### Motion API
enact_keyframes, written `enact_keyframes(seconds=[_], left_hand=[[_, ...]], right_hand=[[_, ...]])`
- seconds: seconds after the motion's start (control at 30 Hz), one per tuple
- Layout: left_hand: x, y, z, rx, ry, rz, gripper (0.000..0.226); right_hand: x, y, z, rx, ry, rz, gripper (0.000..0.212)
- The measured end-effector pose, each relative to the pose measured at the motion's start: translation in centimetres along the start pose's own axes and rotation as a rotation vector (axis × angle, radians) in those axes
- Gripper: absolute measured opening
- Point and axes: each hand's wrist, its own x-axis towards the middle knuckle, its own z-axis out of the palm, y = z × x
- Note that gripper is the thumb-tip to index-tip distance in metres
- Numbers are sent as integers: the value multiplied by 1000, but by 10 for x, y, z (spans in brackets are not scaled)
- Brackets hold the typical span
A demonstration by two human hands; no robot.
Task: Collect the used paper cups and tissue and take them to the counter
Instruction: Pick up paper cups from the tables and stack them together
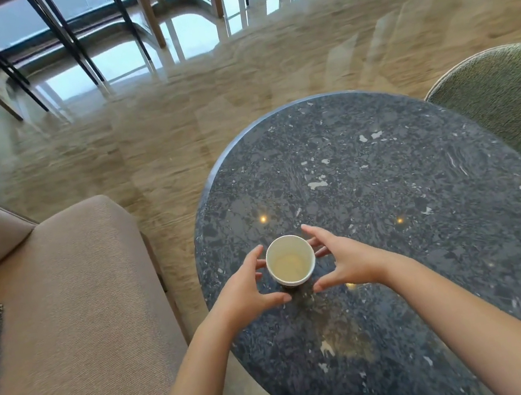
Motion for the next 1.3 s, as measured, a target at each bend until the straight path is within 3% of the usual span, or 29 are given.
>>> enact_keyframes(seconds=[0.13,0.33,0.7,0.8,1.03,1.3], left_hand=[[-2,7,-1,-10,33,73,106],[-2,18,2,100,108,168,89],[-2,18,5,127,126,179,88],[-3,17,4,104,114,167,91],[-6,8,9,46,98,117,120],[6,-9,20,-52,74,20,127]], right_hand=[[-5,-10,-2,12,26,-67,108],[-5,-19,4,-90,127,-149,80],[-3,-18,7,-89,153,-144,77],[-4,-17,7,-93,133,-131,81],[-5,-6,10,-7,130,-50,111],[3,11,27,48,99,32,111]])
